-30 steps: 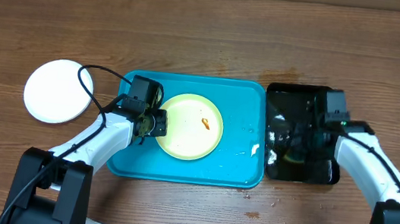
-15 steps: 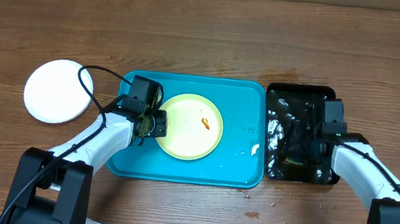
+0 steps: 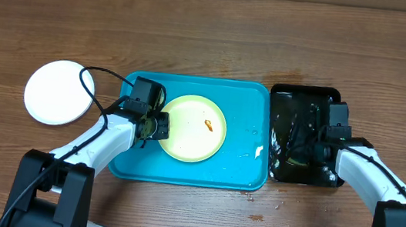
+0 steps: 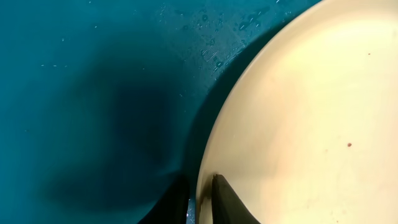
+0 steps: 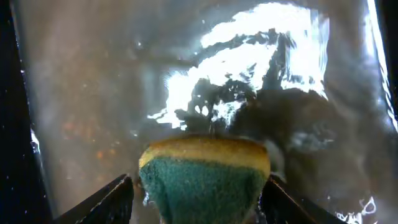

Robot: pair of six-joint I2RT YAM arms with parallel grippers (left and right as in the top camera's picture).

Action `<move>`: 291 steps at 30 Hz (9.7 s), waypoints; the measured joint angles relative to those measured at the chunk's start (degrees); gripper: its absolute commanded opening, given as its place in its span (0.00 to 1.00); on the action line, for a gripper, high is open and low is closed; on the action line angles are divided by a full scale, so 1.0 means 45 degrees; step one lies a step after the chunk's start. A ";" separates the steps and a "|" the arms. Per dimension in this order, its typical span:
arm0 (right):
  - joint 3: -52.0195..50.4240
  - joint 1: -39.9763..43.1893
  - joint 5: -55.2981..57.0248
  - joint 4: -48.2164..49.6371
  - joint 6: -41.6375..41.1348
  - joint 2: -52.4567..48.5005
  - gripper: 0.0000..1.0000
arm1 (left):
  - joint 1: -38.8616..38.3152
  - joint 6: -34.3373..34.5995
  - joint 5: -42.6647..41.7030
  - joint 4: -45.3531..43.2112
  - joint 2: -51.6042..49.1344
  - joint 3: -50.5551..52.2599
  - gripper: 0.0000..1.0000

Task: Clean dirty plates on tray and stack at the side
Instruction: 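Grasp the green sponge in the black tray with the right gripper, then scrub the yellow plate held by the left gripper with the sponge, then return the sponge to the black tray and release it, then lift the yellow plate off the teal tray with the left gripper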

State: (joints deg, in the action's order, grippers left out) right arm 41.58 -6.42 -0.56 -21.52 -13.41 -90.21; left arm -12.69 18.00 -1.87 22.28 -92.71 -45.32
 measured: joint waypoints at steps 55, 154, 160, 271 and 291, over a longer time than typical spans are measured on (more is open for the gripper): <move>0.4260 -0.0015 0.0005 -0.7485 -0.0636 0.1627 0.04 | 0.0000 -0.1001 -0.1122 -0.0335 0.0000 0.0000 0.06; 0.4109 -0.8121 0.2851 -0.0165 -0.0612 -0.3521 0.06 | 0.0000 -0.0748 -0.1360 -0.0243 0.0000 0.0000 0.04; 0.3954 -0.8097 0.2331 0.0408 -0.1200 -0.3521 0.04 | 0.0005 -0.0748 -0.1341 -0.0243 0.0000 0.0000 0.04; 0.8140 0.3303 -0.1209 -0.7014 0.0029 -0.2288 1.00 | -0.4357 0.0277 0.2497 -0.0563 -0.0107 -0.5882 0.04; 0.8140 0.6251 -0.1209 -0.6805 -0.0015 -0.2288 1.00 | -0.7645 -0.3332 0.7184 -0.5163 -0.1355 -0.5901 0.04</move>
State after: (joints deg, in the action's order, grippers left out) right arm 78.22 21.71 -6.00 -52.14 -13.47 -100.51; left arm -47.09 3.01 30.46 -0.95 -98.80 -71.88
